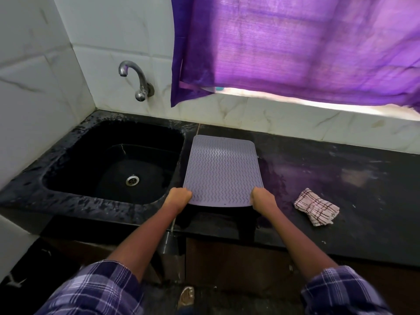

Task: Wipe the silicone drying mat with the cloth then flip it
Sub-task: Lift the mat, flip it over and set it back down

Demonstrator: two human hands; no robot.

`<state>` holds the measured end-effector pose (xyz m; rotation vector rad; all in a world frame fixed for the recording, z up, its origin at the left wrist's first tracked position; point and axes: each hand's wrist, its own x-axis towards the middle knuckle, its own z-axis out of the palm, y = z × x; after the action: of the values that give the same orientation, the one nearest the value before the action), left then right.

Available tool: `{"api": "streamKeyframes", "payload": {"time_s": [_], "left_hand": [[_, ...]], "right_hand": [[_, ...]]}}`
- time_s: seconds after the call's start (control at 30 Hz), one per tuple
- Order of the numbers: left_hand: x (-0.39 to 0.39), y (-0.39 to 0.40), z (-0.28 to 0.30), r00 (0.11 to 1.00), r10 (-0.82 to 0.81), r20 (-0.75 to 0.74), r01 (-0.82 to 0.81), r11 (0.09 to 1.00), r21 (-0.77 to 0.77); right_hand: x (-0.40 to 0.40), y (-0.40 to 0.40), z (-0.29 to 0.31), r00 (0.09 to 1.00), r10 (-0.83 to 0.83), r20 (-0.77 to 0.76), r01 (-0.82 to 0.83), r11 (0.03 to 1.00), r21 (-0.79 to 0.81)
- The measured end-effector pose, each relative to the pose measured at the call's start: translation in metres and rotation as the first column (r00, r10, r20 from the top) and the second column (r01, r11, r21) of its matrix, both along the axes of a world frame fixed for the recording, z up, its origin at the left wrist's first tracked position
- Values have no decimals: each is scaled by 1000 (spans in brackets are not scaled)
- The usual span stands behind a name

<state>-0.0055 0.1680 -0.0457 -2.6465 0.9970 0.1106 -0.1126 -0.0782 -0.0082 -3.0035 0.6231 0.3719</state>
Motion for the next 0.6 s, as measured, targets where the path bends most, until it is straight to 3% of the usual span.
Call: {"api": "streamKeyframes", "payload": {"time_s": [0.6], "left_hand": [[-31,26,-12,998,-55,-7,55,998,2]], "right_hand": [[-38,31,-14,996,-38,-84,36,999,-28]]}}
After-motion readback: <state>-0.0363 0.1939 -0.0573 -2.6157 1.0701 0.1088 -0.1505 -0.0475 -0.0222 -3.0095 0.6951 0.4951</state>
